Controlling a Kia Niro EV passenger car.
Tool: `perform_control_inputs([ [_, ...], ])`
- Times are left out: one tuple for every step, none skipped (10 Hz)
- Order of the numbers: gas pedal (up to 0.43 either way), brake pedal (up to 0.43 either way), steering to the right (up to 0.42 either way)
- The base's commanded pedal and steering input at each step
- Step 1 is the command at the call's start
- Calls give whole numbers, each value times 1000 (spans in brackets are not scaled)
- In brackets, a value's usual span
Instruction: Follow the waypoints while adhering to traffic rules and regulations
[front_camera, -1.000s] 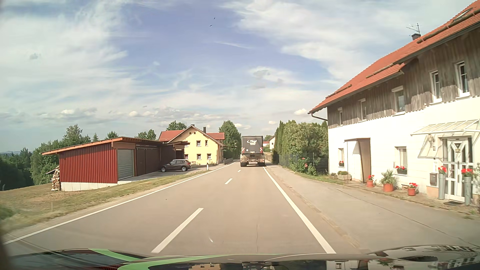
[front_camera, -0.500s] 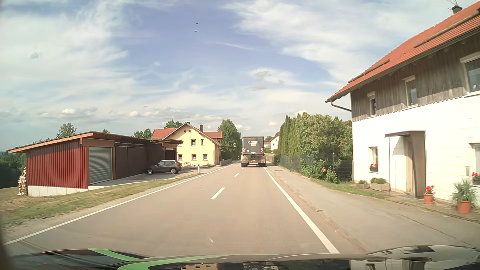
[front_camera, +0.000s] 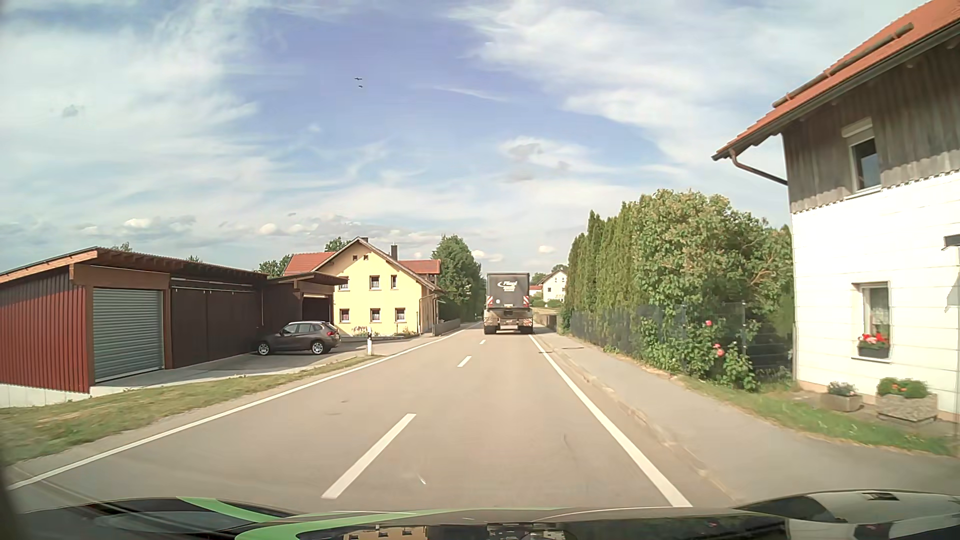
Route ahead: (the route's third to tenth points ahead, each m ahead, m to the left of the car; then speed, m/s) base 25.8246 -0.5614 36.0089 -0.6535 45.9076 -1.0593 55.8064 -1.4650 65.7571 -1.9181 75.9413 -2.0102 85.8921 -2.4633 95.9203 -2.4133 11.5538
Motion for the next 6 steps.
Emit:
perform_control_inputs([
  [87, 0, -1],
  [87, 0, -1],
  [87, 0, 0],
  [87, 0, 0],
  [87, 0, 1],
  [87, 0, 3],
])
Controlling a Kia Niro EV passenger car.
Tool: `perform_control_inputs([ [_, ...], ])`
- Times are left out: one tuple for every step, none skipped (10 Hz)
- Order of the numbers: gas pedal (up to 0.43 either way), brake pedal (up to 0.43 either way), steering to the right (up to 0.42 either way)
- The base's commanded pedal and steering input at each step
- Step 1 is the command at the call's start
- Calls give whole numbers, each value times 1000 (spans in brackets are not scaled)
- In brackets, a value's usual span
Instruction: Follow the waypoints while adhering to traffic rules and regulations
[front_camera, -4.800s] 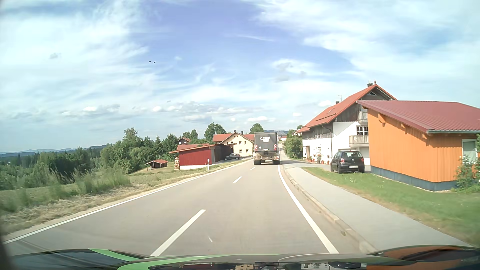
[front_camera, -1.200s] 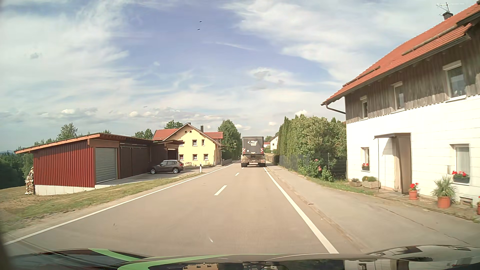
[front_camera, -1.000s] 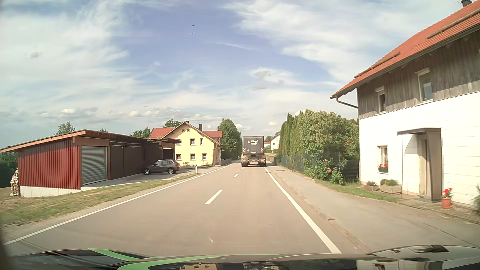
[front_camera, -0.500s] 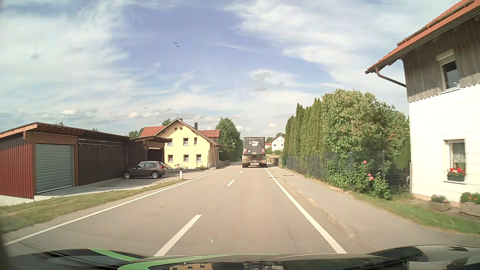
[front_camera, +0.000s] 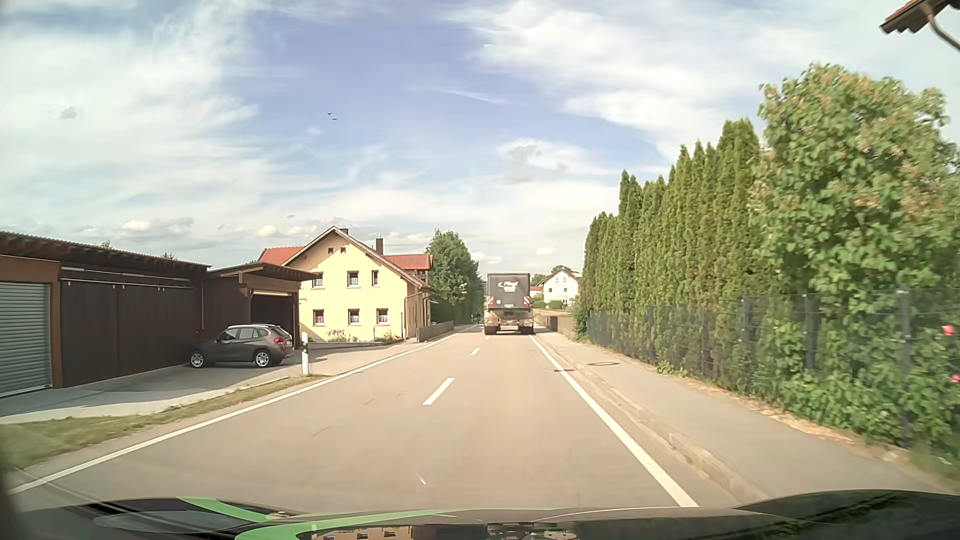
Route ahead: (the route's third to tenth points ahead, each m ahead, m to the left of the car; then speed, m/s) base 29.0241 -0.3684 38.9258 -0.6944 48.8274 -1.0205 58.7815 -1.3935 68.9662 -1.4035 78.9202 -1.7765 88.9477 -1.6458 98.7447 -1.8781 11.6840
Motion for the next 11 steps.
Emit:
perform_control_inputs([
  [87, 0, 3],
  [87, 0, 3],
  [87, 0, 3],
  [87, 0, 3],
  [87, 0, 3],
  [87, 0, 3],
  [79, 0, 3],
  [79, 0, 3],
  [79, 0, 3],
  [79, 0, 3],
  [79, 0, 2],
])
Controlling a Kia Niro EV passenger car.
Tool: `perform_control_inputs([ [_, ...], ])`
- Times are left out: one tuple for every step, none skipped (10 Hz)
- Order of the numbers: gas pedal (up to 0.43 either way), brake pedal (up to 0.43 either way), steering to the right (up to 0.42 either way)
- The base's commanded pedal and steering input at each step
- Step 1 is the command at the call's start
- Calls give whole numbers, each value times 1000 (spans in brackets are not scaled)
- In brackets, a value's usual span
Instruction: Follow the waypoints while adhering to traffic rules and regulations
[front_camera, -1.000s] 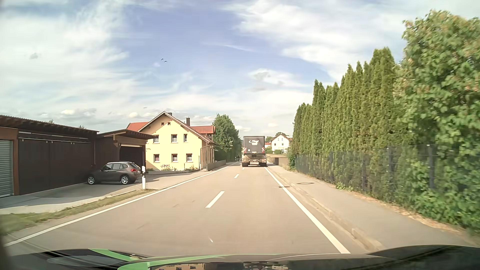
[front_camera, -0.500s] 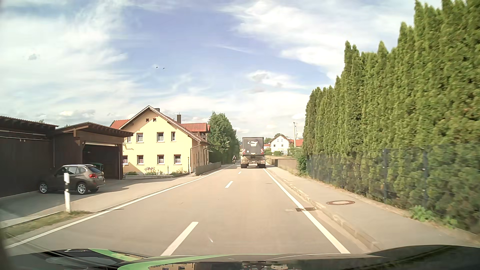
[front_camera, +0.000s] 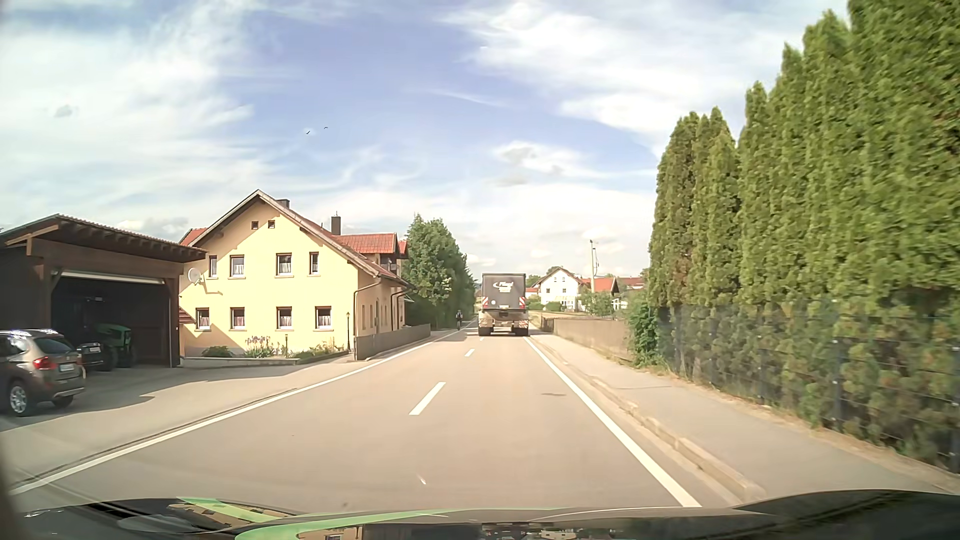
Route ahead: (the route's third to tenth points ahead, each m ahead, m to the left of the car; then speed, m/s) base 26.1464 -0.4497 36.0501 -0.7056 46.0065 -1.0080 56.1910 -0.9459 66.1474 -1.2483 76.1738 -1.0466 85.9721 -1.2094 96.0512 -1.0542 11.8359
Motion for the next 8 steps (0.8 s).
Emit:
perform_control_inputs([
  [79, 0, 2],
  [79, 0, 0],
  [79, 0, 0],
  [67, 0, -1],
  [59, 0, -3],
  [59, 0, -4],
  [59, 0, -4],
  [59, 0, -4],
])
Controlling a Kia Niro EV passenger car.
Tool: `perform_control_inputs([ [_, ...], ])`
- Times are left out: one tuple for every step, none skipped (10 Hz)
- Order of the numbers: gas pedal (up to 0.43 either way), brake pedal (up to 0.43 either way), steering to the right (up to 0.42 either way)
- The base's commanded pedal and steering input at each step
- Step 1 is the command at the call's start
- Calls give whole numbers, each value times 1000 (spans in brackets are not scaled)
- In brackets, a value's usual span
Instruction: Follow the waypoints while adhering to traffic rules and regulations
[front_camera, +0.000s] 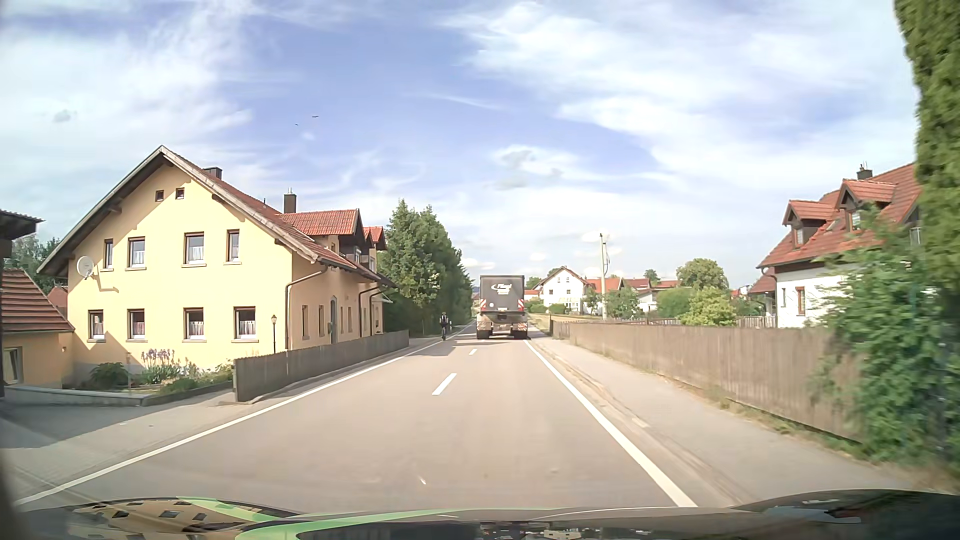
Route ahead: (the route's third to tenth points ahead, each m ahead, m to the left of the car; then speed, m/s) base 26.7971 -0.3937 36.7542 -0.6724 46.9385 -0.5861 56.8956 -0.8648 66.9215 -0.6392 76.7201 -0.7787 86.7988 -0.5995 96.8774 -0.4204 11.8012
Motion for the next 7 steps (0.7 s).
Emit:
perform_control_inputs([
  [59, 0, -4],
  [59, 0, -1],
  [59, 0, 0],
  [59, 0, 0],
  [59, 0, 0],
  [59, 0, 0],
  [59, 0, 0],
])
